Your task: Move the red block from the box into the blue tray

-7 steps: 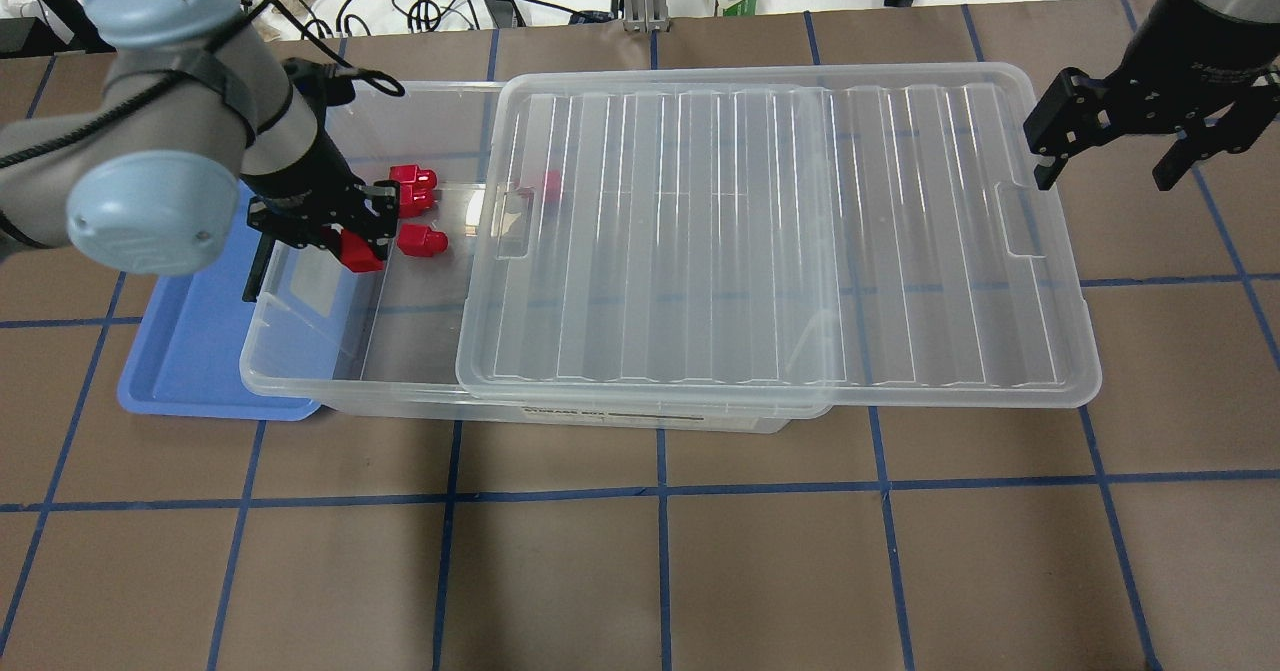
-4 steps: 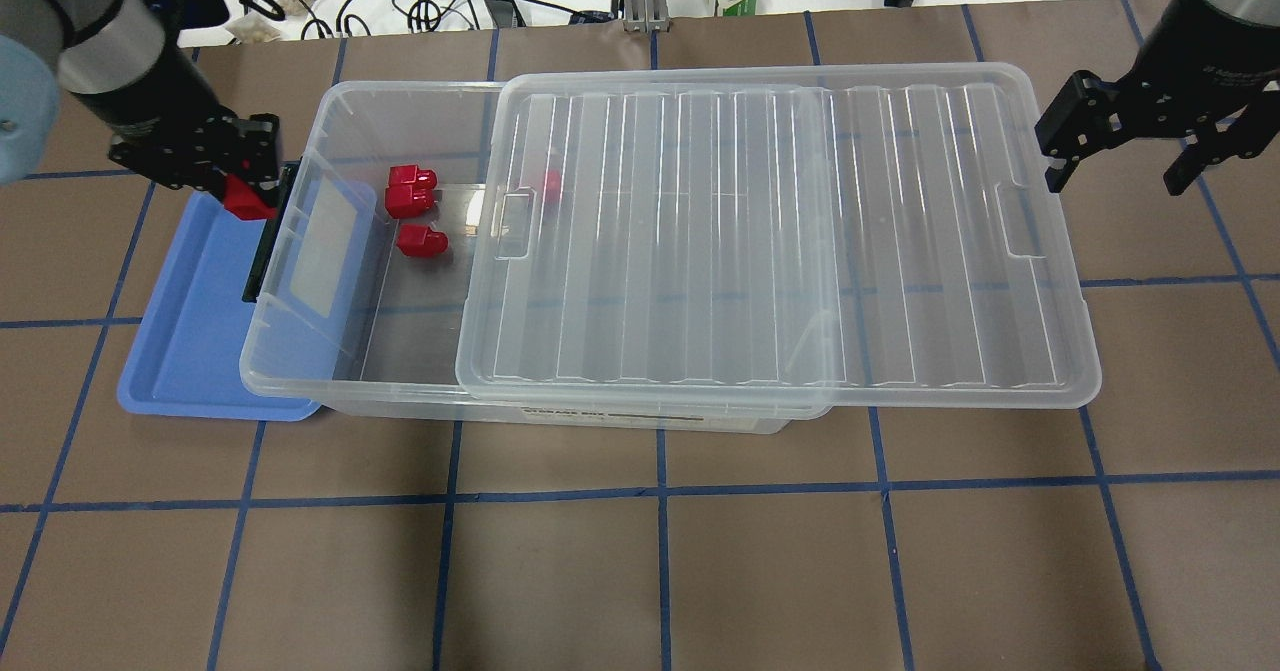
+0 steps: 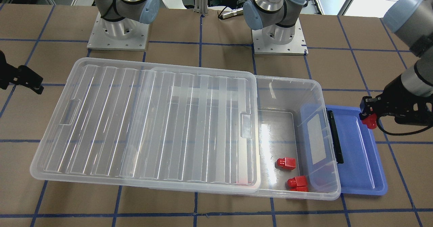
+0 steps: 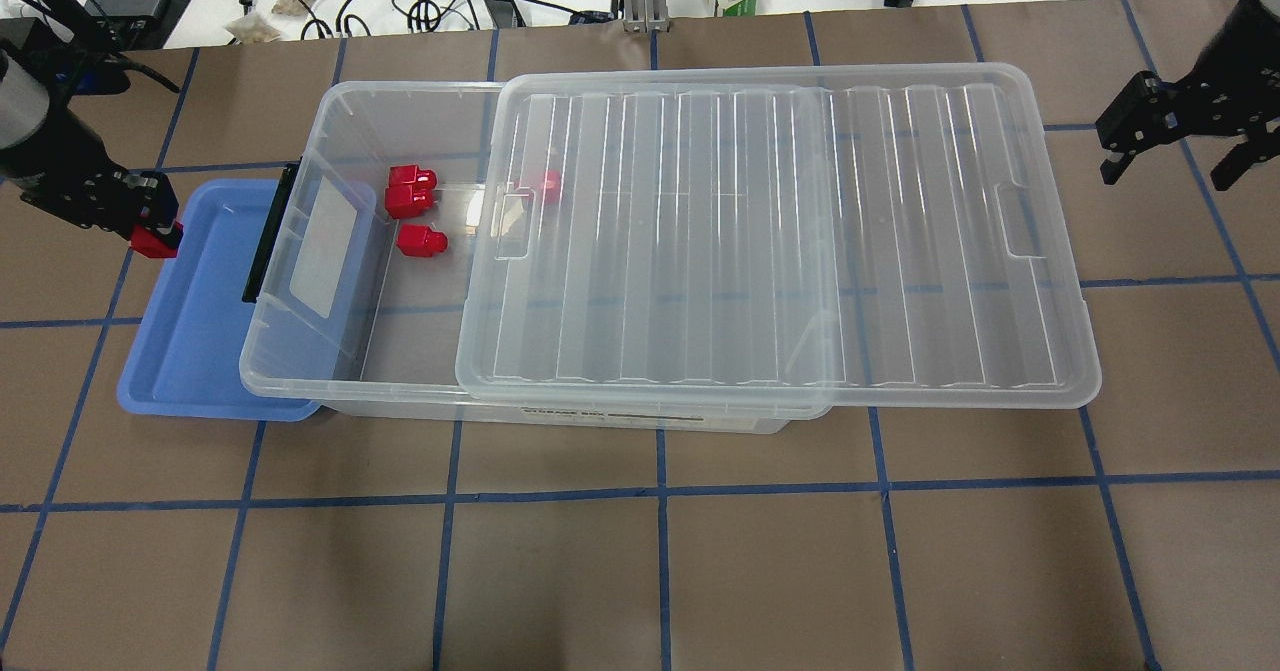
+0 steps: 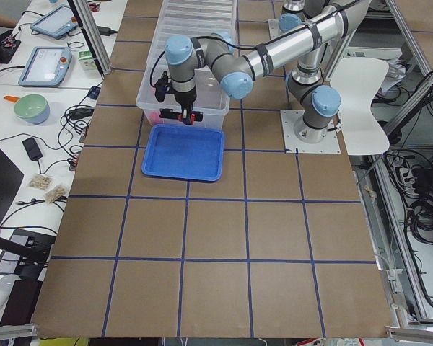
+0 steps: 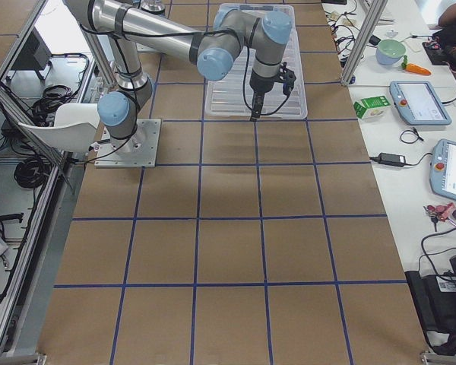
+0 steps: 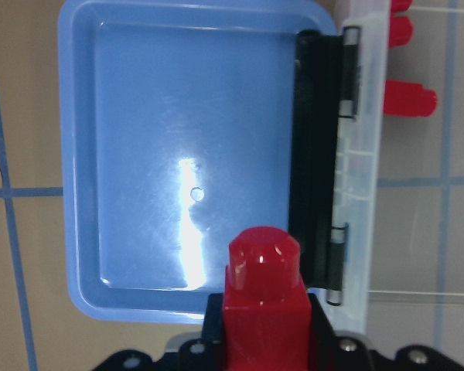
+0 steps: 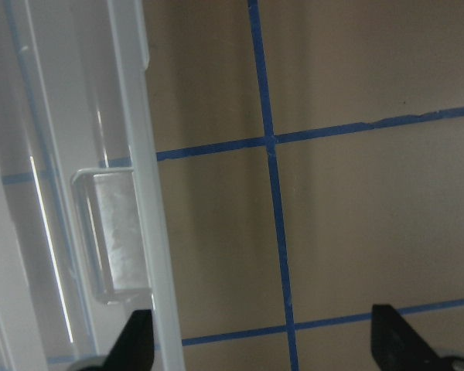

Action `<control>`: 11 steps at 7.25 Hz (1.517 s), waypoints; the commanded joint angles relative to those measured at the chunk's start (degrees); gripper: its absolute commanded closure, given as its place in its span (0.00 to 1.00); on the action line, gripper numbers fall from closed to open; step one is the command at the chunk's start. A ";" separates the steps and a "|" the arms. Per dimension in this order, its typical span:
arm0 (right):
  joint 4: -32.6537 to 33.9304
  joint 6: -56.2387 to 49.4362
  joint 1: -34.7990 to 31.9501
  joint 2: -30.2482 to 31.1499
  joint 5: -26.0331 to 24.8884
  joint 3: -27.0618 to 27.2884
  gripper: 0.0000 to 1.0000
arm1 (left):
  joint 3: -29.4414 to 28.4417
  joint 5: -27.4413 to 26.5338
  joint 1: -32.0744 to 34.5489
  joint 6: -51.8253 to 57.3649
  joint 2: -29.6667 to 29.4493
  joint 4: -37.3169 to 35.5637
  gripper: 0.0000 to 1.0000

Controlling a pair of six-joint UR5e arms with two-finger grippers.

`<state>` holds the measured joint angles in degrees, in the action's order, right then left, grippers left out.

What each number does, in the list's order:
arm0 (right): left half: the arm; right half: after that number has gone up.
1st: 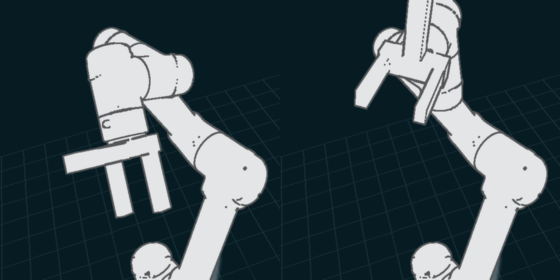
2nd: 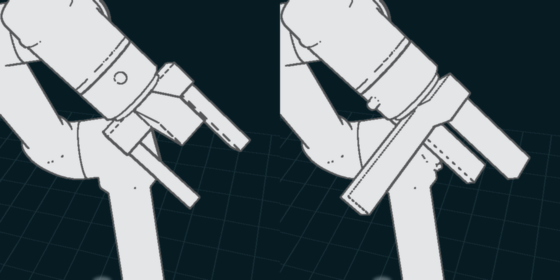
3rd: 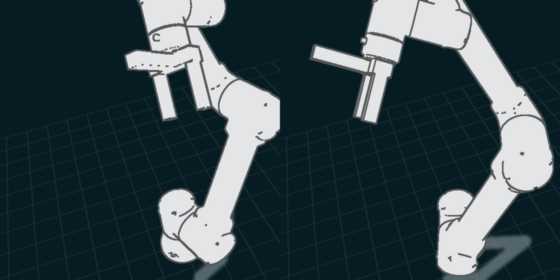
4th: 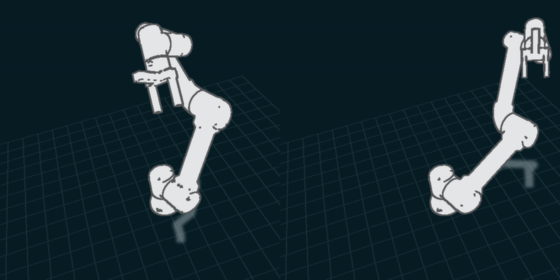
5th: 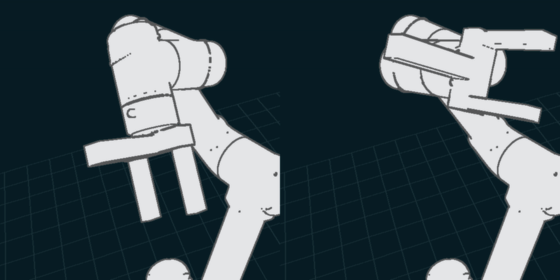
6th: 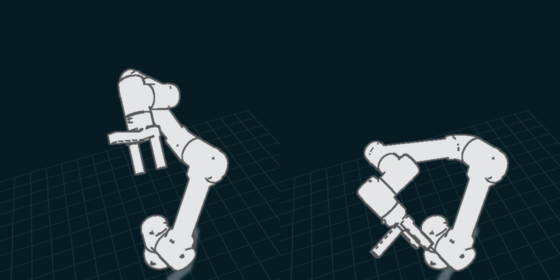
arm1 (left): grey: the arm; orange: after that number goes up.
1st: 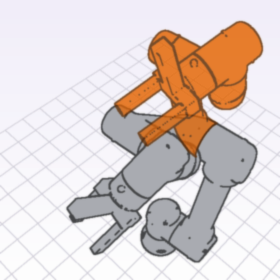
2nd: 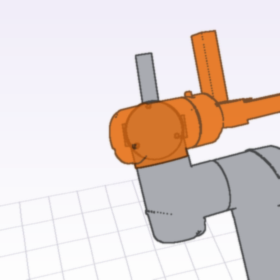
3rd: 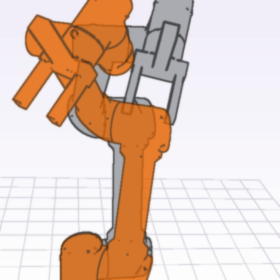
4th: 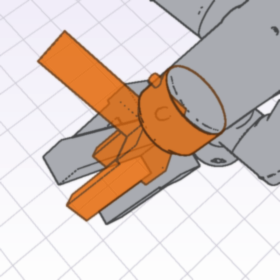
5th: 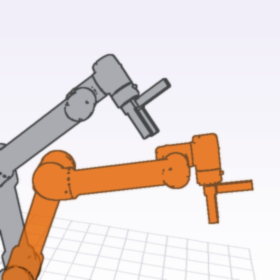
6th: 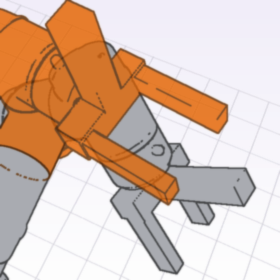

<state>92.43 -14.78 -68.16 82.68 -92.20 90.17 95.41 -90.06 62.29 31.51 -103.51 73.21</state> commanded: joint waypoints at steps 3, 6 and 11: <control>3.46 -1.13 0.22 -6.21 -2.02 0.01 0.00 | 4.33 1.46 -3.57 5.83 -10.55 -12.80 1.00; 2.42 -1.30 -0.48 -7.00 -1.14 0.10 0.00 | 6.18 1.21 -3.58 5.58 -12.24 -13.44 0.87; 3.29 -0.69 -4.77 -7.18 -1.23 1.50 0.00 | 1.91 0.24 -2.53 5.23 -6.03 -3.93 0.08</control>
<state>95.53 -15.69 -71.27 75.53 -93.40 91.65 99.37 -89.74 59.26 36.91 -112.41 63.64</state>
